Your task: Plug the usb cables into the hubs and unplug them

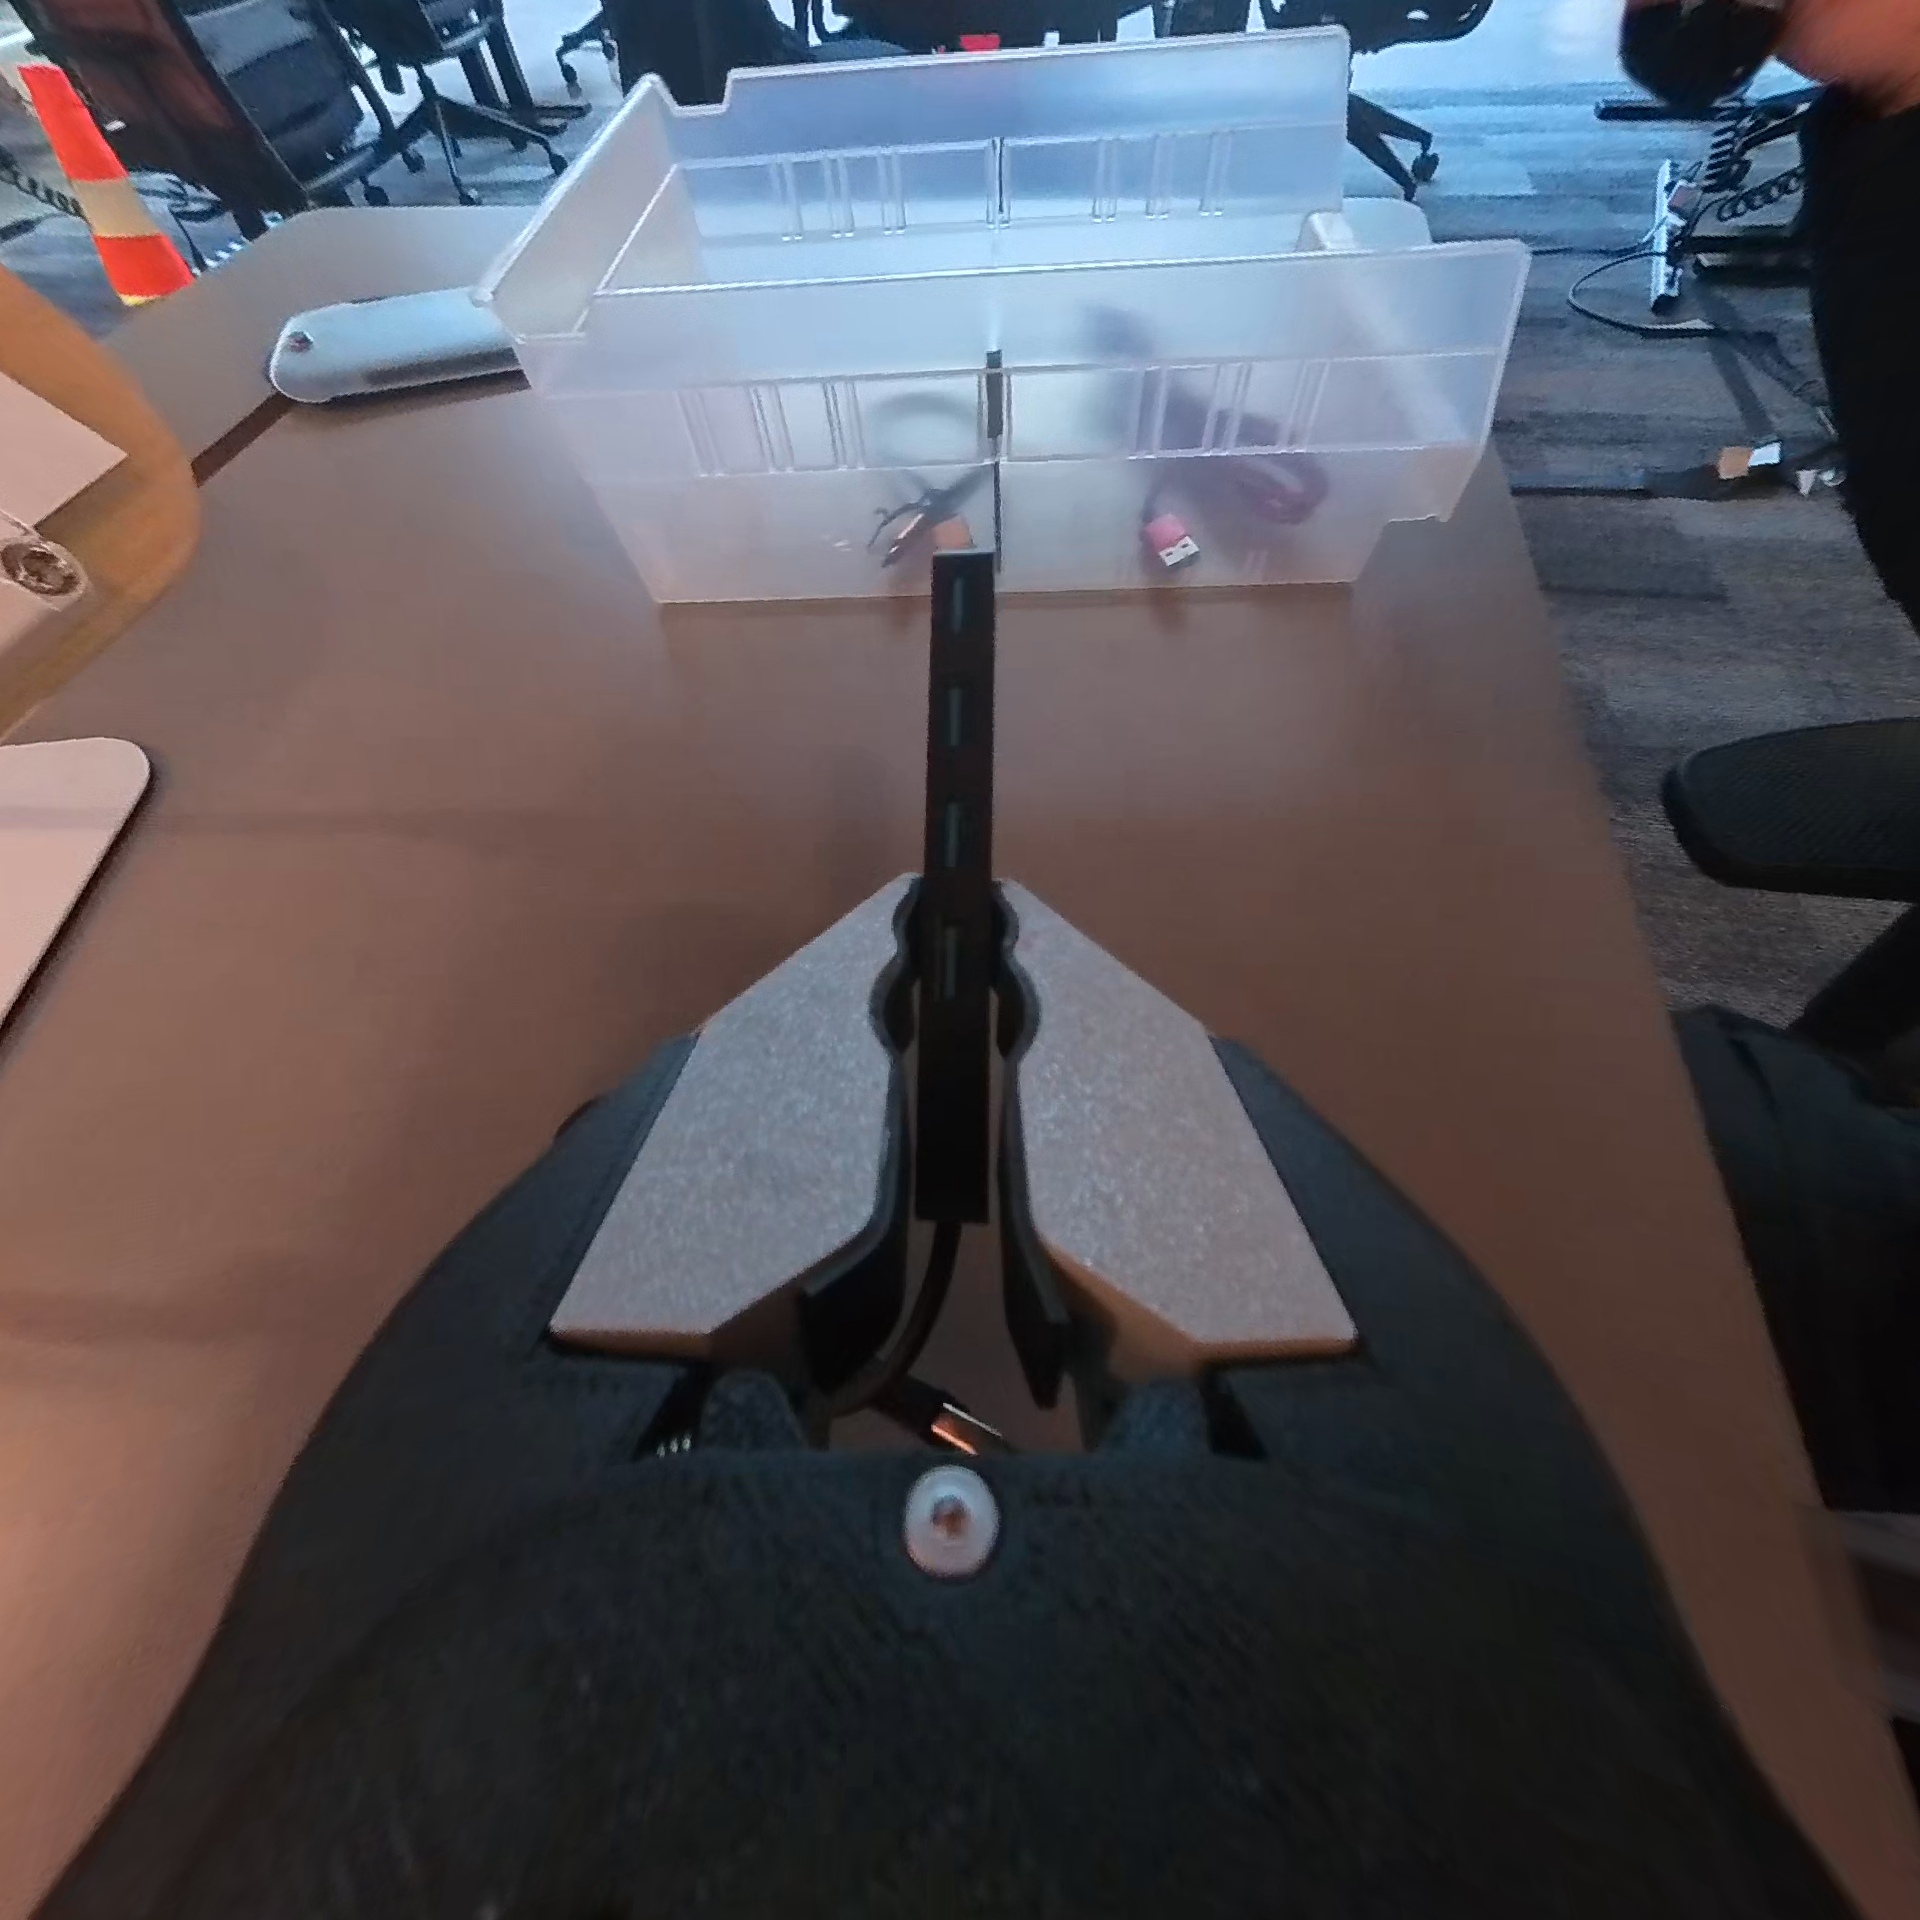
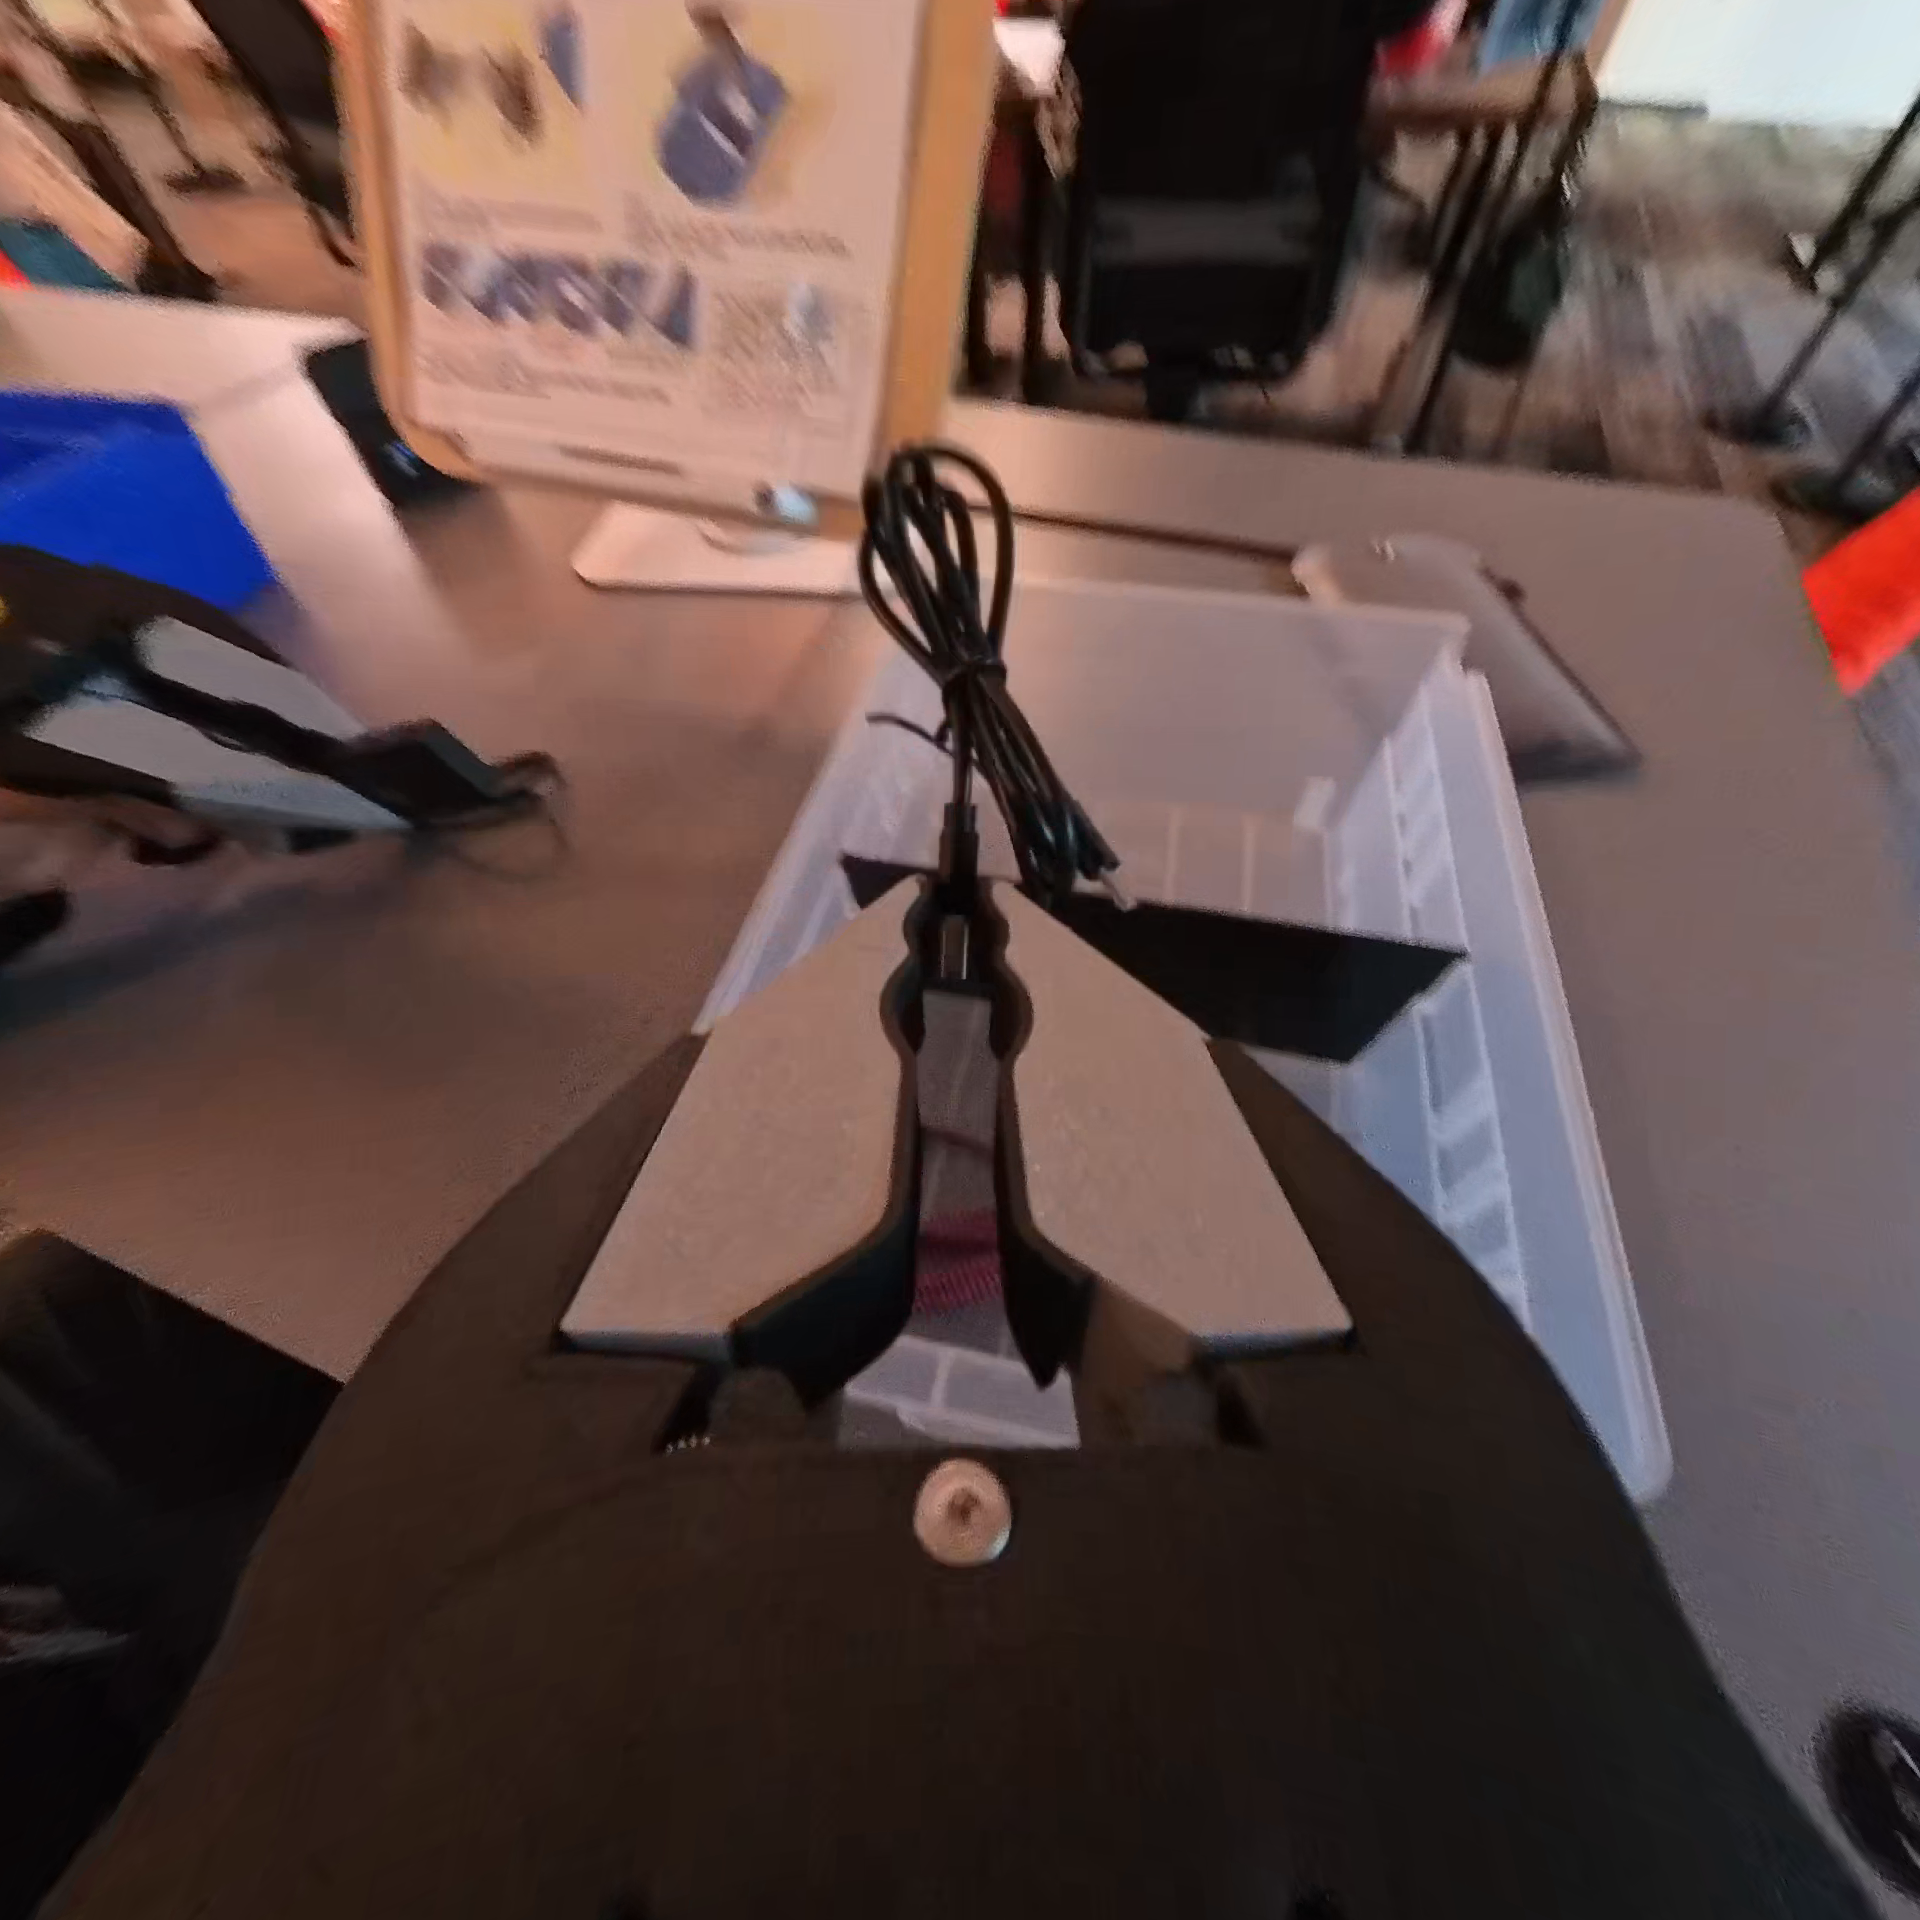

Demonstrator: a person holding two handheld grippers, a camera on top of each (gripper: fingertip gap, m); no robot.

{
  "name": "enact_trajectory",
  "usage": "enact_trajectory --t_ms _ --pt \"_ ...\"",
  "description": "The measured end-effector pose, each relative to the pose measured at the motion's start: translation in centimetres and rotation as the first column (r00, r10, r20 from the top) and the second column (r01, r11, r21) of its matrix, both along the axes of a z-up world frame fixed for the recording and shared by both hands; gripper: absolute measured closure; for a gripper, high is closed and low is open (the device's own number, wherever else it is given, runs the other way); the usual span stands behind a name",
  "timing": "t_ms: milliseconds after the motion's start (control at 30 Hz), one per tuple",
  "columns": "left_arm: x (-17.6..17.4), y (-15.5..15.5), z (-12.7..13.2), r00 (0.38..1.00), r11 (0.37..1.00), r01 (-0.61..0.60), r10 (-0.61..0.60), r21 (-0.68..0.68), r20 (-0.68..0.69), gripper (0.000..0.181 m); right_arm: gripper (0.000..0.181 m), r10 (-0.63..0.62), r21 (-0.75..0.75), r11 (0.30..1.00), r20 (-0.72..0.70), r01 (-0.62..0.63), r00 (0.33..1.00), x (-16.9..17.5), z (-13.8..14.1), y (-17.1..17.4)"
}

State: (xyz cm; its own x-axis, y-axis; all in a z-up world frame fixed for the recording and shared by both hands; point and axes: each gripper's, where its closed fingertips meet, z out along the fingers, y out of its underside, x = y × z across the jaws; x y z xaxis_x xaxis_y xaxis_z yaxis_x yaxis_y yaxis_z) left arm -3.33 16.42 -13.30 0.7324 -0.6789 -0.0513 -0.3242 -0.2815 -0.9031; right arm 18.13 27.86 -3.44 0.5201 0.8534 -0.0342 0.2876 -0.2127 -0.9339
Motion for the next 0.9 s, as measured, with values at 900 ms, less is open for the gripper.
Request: enact_trajectory --t_ms 900 --pt "2.2 -1.5 0.7 0.991 0.989 0.132 -0.13 0.072 -0.033 0.173 0.147 0.267 0.135 0.943 0.241 -0.305 0.933 -8.3 -1.2 -6.6"
